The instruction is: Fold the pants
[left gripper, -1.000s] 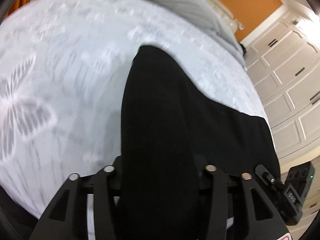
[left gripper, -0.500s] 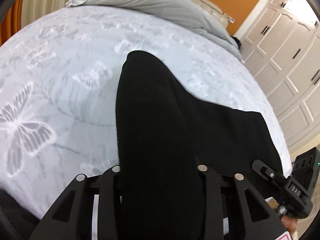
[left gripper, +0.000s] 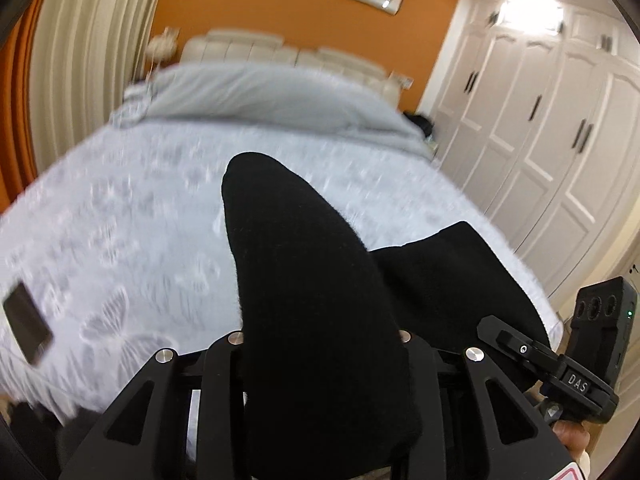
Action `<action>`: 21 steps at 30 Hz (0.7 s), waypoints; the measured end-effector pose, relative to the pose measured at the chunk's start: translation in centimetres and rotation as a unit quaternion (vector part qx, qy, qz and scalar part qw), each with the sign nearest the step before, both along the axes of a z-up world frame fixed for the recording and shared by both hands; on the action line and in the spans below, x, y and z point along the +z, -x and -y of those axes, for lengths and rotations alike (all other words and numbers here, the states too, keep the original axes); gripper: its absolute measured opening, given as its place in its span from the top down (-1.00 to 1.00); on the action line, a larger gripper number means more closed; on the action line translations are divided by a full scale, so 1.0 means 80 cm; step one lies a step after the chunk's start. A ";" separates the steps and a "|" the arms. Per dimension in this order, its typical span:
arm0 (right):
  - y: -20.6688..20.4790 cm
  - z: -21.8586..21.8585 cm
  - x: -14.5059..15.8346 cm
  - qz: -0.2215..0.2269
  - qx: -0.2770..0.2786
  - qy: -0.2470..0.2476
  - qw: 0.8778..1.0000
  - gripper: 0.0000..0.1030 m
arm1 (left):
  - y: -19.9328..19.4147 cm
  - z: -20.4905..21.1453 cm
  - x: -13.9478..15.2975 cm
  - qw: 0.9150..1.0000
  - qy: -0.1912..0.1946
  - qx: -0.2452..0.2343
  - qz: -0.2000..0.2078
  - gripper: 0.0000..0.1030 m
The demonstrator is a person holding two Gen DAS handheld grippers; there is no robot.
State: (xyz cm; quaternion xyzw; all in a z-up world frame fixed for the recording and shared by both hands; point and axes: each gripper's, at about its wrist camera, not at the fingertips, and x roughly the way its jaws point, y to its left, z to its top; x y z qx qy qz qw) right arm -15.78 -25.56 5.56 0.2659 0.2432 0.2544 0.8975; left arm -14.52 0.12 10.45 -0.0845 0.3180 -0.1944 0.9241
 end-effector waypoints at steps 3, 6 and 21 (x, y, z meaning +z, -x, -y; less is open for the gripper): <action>0.007 -0.002 0.043 0.046 0.004 0.007 0.999 0.21 | 0.012 -0.005 0.044 0.999 0.011 -0.003 0.044 0.46; 0.006 -0.001 0.084 0.092 0.003 0.016 0.996 0.21 | 0.018 -0.005 0.084 0.996 0.013 -0.008 0.089 0.45; -0.086 0.014 0.242 0.266 0.006 0.036 0.963 0.20 | -0.057 0.004 0.225 0.964 0.027 0.003 0.265 0.39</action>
